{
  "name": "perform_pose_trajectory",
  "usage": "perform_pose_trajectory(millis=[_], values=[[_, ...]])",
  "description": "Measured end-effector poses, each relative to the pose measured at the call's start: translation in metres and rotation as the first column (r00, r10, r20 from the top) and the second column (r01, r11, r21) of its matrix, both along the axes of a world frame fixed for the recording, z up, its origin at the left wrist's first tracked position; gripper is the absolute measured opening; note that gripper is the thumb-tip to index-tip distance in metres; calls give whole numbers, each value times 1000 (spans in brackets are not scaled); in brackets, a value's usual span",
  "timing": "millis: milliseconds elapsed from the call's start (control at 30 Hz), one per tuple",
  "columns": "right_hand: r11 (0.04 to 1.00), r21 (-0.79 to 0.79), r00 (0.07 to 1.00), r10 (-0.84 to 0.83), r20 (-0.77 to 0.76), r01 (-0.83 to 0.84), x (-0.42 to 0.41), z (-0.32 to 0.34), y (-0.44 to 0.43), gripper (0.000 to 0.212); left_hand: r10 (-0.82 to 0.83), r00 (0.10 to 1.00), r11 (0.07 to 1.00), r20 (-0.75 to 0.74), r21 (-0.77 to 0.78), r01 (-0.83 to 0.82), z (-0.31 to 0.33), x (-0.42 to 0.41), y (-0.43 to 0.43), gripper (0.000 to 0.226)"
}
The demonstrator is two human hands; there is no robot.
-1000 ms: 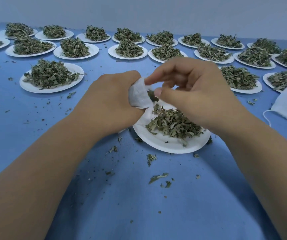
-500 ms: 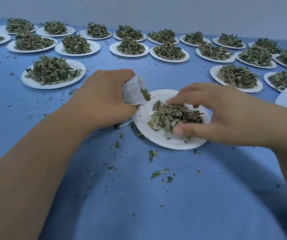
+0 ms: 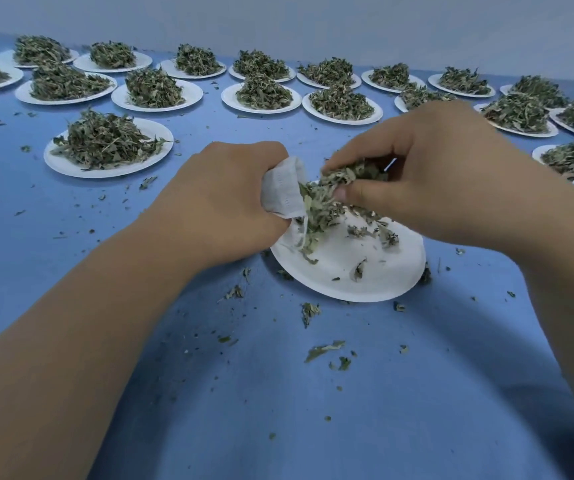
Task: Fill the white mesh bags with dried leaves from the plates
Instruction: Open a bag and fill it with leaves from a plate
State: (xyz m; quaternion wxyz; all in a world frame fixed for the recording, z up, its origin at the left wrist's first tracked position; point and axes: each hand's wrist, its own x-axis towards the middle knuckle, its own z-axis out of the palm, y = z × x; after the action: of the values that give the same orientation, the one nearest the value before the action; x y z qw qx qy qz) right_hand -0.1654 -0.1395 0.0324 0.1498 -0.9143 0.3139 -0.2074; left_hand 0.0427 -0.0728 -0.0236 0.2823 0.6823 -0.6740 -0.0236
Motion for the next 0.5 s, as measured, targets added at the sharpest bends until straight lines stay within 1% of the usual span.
perform_pose_trajectory(millis=[67,133,233,333,367,433,467,500], values=[[1000,-17,1000,-11,-5,11,10,-4,3,17,-16,1000,1000,26,-11,17,-1,-2,-1,24],[997,-63,999,-38,-7,38,18,-8,6,23,-31,998,999,47,-17,32,-2,-5,-2,26],[990,-98,994,-95,60,100,23,-14,10,26,-40,997,999,66,-30,42,-3,-8,-2,29],[993,-84,993,-72,97,80,23,-17,14,16,-15,999,999,51,-29,16,-4,-7,-3,30],[997,-38,993,-57,105,61,22,-16,14,14,-5,998,1000,59,-24,6,-4,-7,-4,28],[989,149,987,-25,158,1,18,-15,12,14,4,997,1000,80,-13,-3,-3,-6,-5,25],[968,249,980,-11,197,-39,15,-14,11,15,6,997,1000,79,-9,-6,-3,-6,-5,25],[946,316,973,1,232,-76,12,-13,10,18,7,997,1000,71,-7,-7,-3,-6,-5,25]])
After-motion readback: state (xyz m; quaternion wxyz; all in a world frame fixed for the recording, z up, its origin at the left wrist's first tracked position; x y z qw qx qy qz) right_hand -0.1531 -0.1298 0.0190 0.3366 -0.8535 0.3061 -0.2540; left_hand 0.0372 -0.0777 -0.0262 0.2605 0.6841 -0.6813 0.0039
